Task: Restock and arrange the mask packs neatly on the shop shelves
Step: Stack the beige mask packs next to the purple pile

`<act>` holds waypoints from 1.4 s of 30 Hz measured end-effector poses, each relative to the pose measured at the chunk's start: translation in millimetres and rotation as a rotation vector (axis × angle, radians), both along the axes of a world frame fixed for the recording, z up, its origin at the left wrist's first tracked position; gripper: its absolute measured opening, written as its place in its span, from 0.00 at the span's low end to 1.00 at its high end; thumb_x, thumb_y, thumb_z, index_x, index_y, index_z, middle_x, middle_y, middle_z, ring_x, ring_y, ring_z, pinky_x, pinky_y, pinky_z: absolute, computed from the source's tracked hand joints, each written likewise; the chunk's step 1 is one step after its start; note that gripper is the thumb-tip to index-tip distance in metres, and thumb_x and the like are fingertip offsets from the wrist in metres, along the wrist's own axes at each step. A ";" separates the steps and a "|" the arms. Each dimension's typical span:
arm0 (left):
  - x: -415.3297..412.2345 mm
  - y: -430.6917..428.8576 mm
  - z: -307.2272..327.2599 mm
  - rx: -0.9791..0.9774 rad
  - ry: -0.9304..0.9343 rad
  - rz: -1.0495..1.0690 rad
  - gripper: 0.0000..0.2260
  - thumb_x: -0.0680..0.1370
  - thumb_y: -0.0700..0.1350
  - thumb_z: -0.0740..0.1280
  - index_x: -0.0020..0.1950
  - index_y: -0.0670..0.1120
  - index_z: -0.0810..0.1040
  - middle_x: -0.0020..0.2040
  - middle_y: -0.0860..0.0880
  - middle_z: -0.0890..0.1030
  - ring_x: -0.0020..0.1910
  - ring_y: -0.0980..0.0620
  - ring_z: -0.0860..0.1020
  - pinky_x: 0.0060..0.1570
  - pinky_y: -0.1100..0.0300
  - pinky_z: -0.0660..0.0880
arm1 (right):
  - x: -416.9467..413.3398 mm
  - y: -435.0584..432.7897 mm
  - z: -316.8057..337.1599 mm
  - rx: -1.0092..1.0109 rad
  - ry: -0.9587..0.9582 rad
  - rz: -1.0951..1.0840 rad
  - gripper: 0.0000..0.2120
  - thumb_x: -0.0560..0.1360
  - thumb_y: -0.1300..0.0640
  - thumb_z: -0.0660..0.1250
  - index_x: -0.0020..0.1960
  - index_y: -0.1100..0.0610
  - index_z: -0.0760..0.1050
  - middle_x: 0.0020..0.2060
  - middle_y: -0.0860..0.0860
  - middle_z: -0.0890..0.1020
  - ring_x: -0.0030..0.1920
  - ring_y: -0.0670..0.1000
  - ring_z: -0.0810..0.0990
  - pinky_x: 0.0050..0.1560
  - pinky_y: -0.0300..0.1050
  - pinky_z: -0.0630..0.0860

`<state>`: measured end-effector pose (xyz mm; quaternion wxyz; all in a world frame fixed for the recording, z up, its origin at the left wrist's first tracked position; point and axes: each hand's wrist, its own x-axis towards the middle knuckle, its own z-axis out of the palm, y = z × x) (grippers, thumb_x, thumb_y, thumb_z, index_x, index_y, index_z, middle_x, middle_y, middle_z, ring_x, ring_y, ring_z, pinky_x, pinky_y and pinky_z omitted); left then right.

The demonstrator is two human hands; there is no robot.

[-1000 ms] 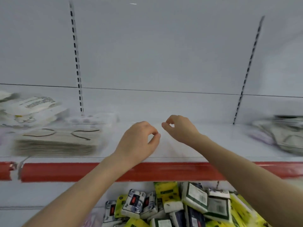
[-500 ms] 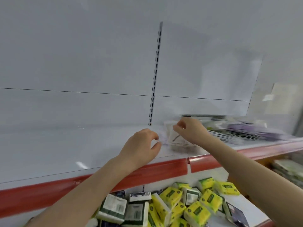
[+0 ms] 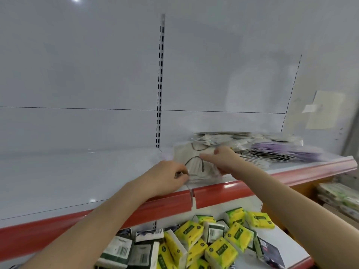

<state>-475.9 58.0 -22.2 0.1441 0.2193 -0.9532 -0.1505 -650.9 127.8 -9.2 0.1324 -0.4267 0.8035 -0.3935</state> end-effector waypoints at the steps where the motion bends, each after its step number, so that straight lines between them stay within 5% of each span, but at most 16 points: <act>1: 0.3 0.1 0.0 0.002 0.001 -0.006 0.13 0.80 0.48 0.59 0.61 0.49 0.77 0.57 0.48 0.80 0.54 0.51 0.77 0.56 0.56 0.73 | 0.1 -0.8 -1.2 -0.039 -0.020 -0.004 0.21 0.72 0.51 0.69 0.32 0.55 0.59 0.24 0.51 0.60 0.23 0.49 0.59 0.24 0.39 0.56; 6: 2.2 -0.8 2.9 0.041 -0.002 -0.030 0.14 0.81 0.48 0.57 0.63 0.49 0.76 0.60 0.48 0.78 0.58 0.51 0.75 0.58 0.59 0.71 | -3.1 -0.5 -1.1 -0.017 0.112 -0.017 0.17 0.68 0.53 0.74 0.34 0.60 0.68 0.26 0.55 0.70 0.27 0.53 0.71 0.28 0.42 0.69; 10: -0.8 -4.4 4.1 0.023 0.016 -0.015 0.16 0.82 0.45 0.54 0.68 0.46 0.71 0.65 0.48 0.73 0.63 0.52 0.72 0.54 0.68 0.64 | -3.0 1.6 3.7 -0.021 0.176 -0.048 0.24 0.66 0.55 0.76 0.29 0.55 0.59 0.23 0.51 0.64 0.24 0.50 0.66 0.27 0.42 0.66; 14: -0.1 -13.4 2.7 -0.005 -0.074 0.056 0.11 0.82 0.42 0.52 0.52 0.41 0.73 0.54 0.44 0.74 0.52 0.49 0.73 0.60 0.54 0.70 | -5.9 12.7 11.1 -0.089 -0.098 -0.053 0.17 0.70 0.63 0.73 0.28 0.61 0.67 0.19 0.49 0.69 0.20 0.46 0.68 0.23 0.35 0.64; 16: 0.1 -17.4 0.0 0.006 -0.142 0.053 0.15 0.81 0.42 0.52 0.59 0.39 0.74 0.58 0.43 0.77 0.56 0.47 0.74 0.60 0.52 0.70 | -10.2 18.0 12.4 -0.129 -0.334 -0.053 0.18 0.71 0.67 0.70 0.25 0.61 0.70 0.15 0.49 0.71 0.17 0.45 0.67 0.21 0.34 0.61; 21: -0.1 -21.3 -4.4 0.024 -0.115 0.049 0.17 0.82 0.42 0.51 0.69 0.44 0.70 0.68 0.45 0.72 0.65 0.49 0.70 0.64 0.58 0.66 | -16.2 24.8 8.7 -0.219 -0.677 -0.073 0.09 0.72 0.68 0.68 0.35 0.62 0.74 0.24 0.53 0.79 0.22 0.47 0.77 0.23 0.35 0.73; 24: -1.1 -20.9 -3.4 0.051 -0.076 0.041 0.17 0.82 0.40 0.51 0.70 0.45 0.68 0.69 0.47 0.71 0.67 0.50 0.69 0.63 0.62 0.64 | -9.9 22.7 5.2 -0.145 -0.510 -0.061 0.09 0.72 0.64 0.69 0.34 0.62 0.74 0.29 0.55 0.75 0.26 0.49 0.71 0.26 0.37 0.67; 27: -3.2 -17.9 -2.3 0.070 -0.055 0.010 0.16 0.82 0.40 0.51 0.68 0.44 0.69 0.66 0.46 0.73 0.63 0.49 0.71 0.60 0.61 0.66 | 3.2 17.1 6.2 -0.020 -0.187 -0.076 0.16 0.74 0.59 0.68 0.31 0.59 0.66 0.24 0.51 0.68 0.24 0.47 0.64 0.19 0.32 0.60; 30: -3.4 -18.8 -3.3 0.126 -0.047 0.009 0.16 0.82 0.40 0.51 0.69 0.44 0.65 0.67 0.44 0.71 0.64 0.48 0.71 0.62 0.58 0.67 | 6.8 15.0 9.6 0.026 -0.100 -0.072 0.19 0.75 0.58 0.67 0.28 0.58 0.65 0.21 0.50 0.67 0.21 0.47 0.64 0.18 0.32 0.60; 34: 2.7 -19.8 -2.6 0.176 0.027 -0.015 0.16 0.82 0.39 0.51 0.69 0.43 0.66 0.67 0.45 0.73 0.64 0.49 0.71 0.63 0.59 0.67 | 6.7 16.6 11.5 -0.059 -0.358 -0.074 0.15 0.73 0.63 0.69 0.30 0.60 0.69 0.17 0.49 0.71 0.17 0.45 0.67 0.18 0.32 0.64; 38: 10.9 -25.5 4.4 0.255 0.398 0.146 0.13 0.82 0.41 0.54 0.63 0.42 0.73 0.63 0.44 0.76 0.61 0.48 0.74 0.59 0.61 0.67 | 2.7 18.2 20.7 -0.437 -1.135 -0.078 0.07 0.75 0.66 0.64 0.38 0.64 0.71 0.29 0.56 0.76 0.21 0.47 0.75 0.17 0.33 0.70; 40: 13.9 -29.9 10.7 0.560 0.581 0.239 0.10 0.82 0.45 0.55 0.55 0.43 0.74 0.59 0.40 0.77 0.54 0.46 0.78 0.56 0.52 0.72 | 5.5 17.9 28.0 -0.545 -1.433 0.039 0.03 0.70 0.70 0.67 0.39 0.66 0.74 0.35 0.58 0.75 0.22 0.50 0.77 0.18 0.32 0.70; 42: 18.1 -33.0 19.8 1.012 0.687 0.273 0.16 0.82 0.51 0.55 0.60 0.40 0.70 0.58 0.37 0.75 0.47 0.44 0.79 0.50 0.49 0.75 | 15.9 13.4 30.0 -0.553 -1.455 0.202 0.16 0.52 0.76 0.75 0.37 0.68 0.76 0.33 0.59 0.78 0.22 0.51 0.77 0.18 0.33 0.71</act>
